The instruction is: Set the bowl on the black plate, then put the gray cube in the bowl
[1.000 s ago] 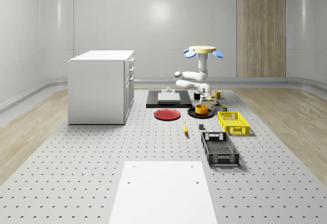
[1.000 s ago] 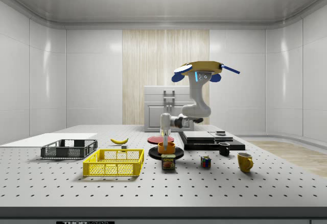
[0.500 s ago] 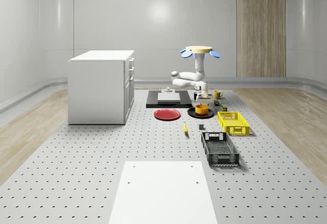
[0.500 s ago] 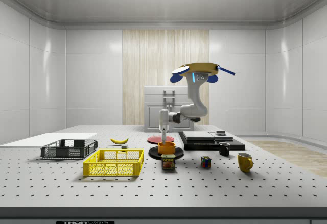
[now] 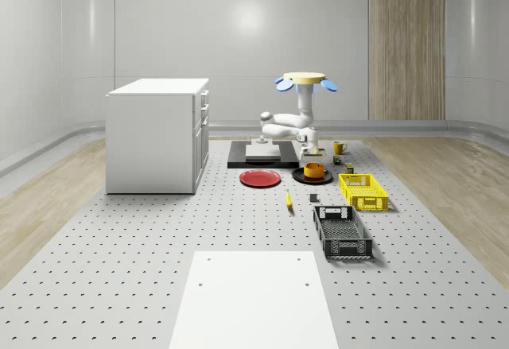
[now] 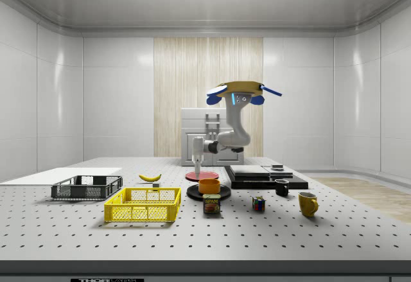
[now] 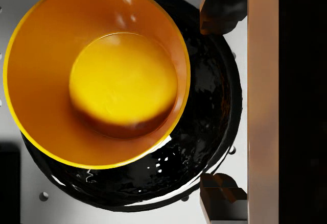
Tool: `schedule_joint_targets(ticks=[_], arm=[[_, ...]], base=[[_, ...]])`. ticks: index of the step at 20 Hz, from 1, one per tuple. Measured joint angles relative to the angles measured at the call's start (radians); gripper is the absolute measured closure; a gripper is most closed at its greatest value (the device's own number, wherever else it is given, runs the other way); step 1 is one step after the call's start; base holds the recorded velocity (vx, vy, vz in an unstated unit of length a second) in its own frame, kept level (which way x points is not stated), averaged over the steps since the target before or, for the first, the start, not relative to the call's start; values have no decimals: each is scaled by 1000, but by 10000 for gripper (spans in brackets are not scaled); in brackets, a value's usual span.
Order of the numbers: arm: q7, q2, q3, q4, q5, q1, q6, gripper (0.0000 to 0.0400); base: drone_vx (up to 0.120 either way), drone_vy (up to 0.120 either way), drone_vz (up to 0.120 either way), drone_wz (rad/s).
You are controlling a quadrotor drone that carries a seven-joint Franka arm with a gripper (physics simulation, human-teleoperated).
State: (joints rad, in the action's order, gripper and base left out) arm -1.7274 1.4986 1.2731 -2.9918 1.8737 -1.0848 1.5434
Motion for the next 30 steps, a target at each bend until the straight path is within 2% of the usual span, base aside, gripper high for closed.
schedule_joint_targets(ticks=[19,23,26,30], arm=[[-2,8,4,0,-5,-2,7,0],[-2,9,5,0,-6,-3,8,0],[-3,10,5,0,-6,-3,9,0],[-3,11,5,0,-7,-4,10,0]], base=[[120,0,0,0],[120,-10,-100,0],[120,-120,-120,0],[120,-50,-10,0]])
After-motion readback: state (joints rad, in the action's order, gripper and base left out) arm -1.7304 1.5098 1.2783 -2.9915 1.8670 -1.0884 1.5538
